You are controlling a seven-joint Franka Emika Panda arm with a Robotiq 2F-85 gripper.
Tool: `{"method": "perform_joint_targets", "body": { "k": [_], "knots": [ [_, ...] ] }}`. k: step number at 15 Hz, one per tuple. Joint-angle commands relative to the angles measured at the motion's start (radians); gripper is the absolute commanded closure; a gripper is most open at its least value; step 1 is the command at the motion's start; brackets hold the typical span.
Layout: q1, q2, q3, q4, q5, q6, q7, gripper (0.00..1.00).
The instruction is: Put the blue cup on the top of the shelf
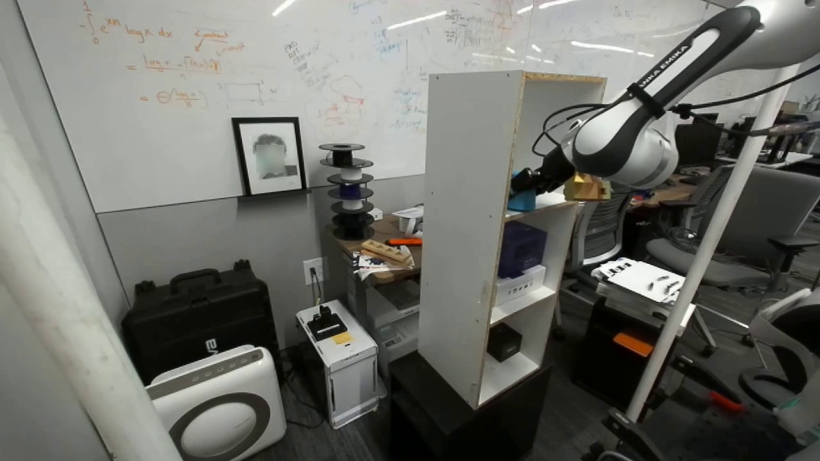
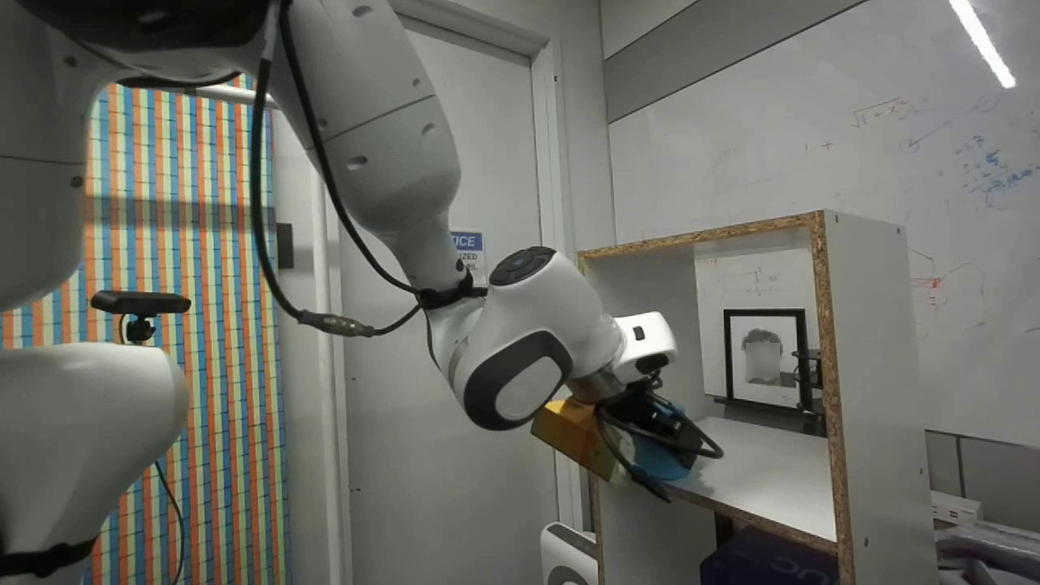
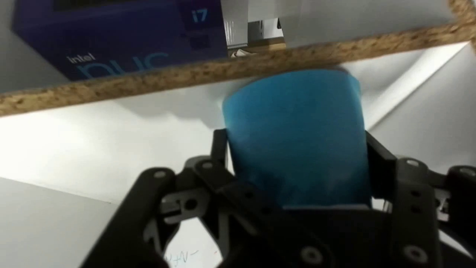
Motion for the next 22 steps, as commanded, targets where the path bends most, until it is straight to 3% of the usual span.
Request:
{"method": "perform_joint_targets", "body": {
  "k": [1, 2, 3, 6, 12, 18, 22],
  "knots": [
    [-0.158, 0.200, 0.190, -0.152, 0.028, 0.023, 0.122, 0.46],
    [-0.205, 0.215, 0.250, -0.163, 0.017, 0.029, 0.150, 0.46],
    [-0.287, 0.221, 0.350, -0.167, 0.026, 0.022, 0.156, 0.46],
    [-0.381, 0.248, 0.464, -0.154, 0.010, 0.092, 0.209, 0.46],
    [-0.542, 0.268, 0.597, -0.112, 0.055, 0.192, 0.249, 0.46],
    [-0.720, 0.171, 0.737, -0.090, 0.064, 0.078, 0.199, 0.46],
    [-0.893, 0.097, 0.893, -0.119, 0.030, 0.026, 0.152, 0.46]
  ]
}}
